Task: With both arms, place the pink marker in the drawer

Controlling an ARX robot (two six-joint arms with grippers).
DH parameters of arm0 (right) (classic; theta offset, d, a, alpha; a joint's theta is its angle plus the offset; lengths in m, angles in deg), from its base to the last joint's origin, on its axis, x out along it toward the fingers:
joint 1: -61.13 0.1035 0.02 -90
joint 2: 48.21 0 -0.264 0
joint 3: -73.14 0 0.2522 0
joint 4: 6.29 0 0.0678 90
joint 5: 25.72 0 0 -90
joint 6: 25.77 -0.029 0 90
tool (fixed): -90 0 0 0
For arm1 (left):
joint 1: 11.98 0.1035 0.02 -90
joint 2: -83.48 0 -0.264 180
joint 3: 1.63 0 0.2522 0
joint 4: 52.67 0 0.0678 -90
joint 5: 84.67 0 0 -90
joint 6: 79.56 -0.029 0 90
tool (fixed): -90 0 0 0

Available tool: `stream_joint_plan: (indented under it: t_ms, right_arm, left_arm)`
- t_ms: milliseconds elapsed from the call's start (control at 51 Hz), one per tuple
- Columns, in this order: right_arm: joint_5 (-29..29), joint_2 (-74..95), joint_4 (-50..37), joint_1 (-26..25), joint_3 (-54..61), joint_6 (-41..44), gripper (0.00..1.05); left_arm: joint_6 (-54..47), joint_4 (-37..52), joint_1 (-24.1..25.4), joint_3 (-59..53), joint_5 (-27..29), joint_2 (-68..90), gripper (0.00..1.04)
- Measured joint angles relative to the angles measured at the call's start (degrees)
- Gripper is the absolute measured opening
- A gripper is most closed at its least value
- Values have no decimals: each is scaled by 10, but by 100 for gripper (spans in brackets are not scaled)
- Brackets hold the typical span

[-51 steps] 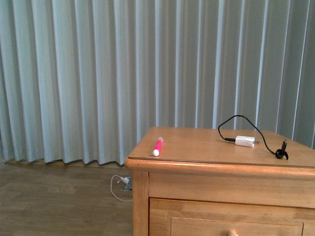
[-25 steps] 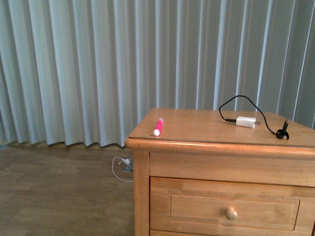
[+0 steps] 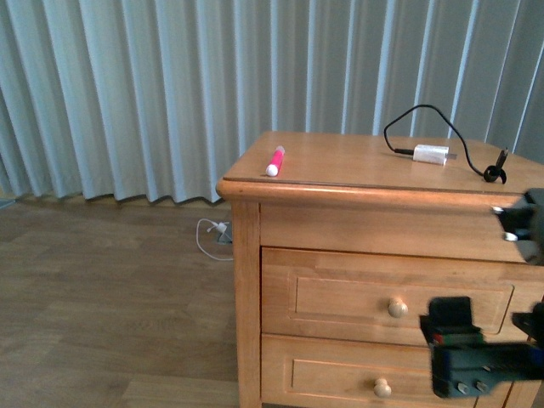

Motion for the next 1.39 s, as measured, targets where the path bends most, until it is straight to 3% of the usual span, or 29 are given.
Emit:
stream_joint_plan:
  t_ms: [314, 726, 1394]
  right_arm:
    - [-58, 180, -28, 21, -145, -10, 96]
    - [-103, 362, -34, -10, -310, -14, 96]
    - [-119, 409, -38, -8, -356, -19, 96]
  left_arm:
    - [0, 0, 0, 0, 0, 0, 99]
    - [0, 0, 0, 0, 0, 0, 99]
    - [0, 0, 0, 0, 0, 0, 99]
